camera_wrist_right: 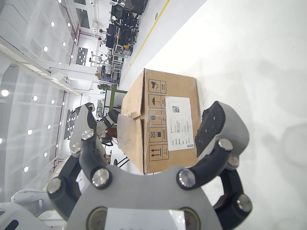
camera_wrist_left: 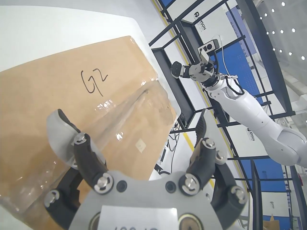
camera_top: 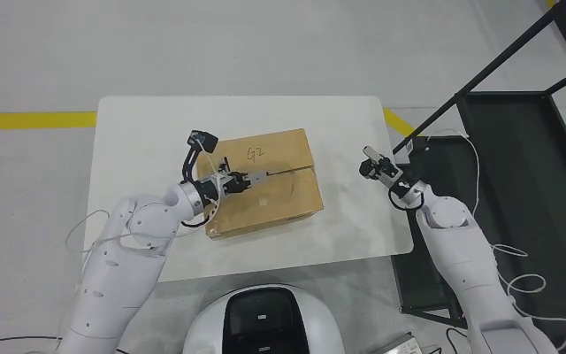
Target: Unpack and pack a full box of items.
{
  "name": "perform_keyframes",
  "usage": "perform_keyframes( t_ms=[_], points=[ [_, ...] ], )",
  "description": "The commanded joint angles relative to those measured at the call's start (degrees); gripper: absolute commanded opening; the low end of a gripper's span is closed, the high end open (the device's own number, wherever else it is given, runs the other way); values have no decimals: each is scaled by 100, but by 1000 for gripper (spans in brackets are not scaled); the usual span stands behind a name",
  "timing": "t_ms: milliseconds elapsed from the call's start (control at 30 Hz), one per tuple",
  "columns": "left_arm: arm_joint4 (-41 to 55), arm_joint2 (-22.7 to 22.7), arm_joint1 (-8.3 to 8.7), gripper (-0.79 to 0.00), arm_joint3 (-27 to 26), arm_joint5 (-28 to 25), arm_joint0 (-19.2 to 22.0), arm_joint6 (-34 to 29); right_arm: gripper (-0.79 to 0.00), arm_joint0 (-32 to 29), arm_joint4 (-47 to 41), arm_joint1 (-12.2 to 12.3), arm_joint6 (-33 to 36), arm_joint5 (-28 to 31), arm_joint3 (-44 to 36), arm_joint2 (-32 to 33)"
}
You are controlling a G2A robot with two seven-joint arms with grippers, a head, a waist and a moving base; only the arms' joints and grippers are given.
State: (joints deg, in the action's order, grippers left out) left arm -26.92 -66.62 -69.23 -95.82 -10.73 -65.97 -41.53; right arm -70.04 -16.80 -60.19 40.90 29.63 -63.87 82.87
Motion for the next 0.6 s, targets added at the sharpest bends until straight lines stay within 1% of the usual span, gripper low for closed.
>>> perform_keyframes(
  t_ms=[0, 133, 233, 400, 567],
  points=[
    [-40, 72, -12, 0, 106, -14, 68, 66, 0, -6, 10, 1, -1, -13, 8, 5],
    [184, 205, -38, 0, 265, 47, 155, -61, 0, -25, 4, 4, 2, -26, -12, 30],
    [226, 267, -42, 0, 273, 50, 188, -135, 0, -39, 22, 6, -8, -39, -39, 39],
    [247, 358, -49, 0, 232, 37, 193, -125, 0, -35, 39, 6, 3, -66, -75, 40],
    [346, 530, -88, 0, 294, 26, 296, -44, 0, -37, 46, 12, 17, -80, -97, 74]
  ],
)
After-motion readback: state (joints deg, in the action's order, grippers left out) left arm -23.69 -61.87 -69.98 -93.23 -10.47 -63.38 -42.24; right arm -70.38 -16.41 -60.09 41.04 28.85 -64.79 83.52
